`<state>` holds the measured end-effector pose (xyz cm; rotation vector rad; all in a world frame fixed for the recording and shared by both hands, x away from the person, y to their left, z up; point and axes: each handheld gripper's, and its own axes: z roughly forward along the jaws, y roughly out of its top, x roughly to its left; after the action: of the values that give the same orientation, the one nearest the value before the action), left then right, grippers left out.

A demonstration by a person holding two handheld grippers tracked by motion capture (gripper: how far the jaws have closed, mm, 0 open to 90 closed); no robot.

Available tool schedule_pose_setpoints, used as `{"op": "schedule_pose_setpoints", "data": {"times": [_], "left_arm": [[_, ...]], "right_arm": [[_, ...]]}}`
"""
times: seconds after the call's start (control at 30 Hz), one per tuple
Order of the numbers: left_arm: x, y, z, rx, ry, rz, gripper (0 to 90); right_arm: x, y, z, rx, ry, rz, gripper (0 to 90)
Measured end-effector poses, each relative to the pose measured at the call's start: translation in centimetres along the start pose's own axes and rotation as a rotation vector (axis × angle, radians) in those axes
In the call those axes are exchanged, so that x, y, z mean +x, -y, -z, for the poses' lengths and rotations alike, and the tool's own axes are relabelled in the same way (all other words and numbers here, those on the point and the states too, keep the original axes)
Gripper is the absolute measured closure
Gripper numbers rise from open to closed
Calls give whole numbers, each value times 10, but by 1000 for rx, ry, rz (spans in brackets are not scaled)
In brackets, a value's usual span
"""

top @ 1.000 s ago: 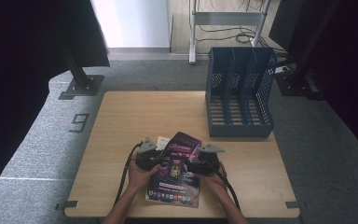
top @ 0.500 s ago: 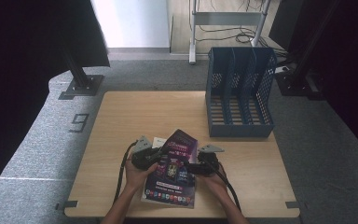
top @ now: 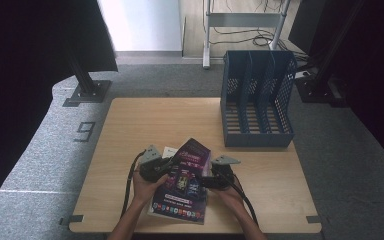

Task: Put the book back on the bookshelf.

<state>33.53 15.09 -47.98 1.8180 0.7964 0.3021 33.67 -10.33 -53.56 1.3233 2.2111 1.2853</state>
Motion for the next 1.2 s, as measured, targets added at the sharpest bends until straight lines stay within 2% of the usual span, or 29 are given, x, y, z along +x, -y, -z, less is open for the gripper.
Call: {"op": "schedule_pose_setpoints", "data": {"times": [1.2], "left_arm": [[-12, -13, 16, -38, 15, -33, 880]], "right_arm": [[2, -1, 2, -21, -36, 3, 150]]}}
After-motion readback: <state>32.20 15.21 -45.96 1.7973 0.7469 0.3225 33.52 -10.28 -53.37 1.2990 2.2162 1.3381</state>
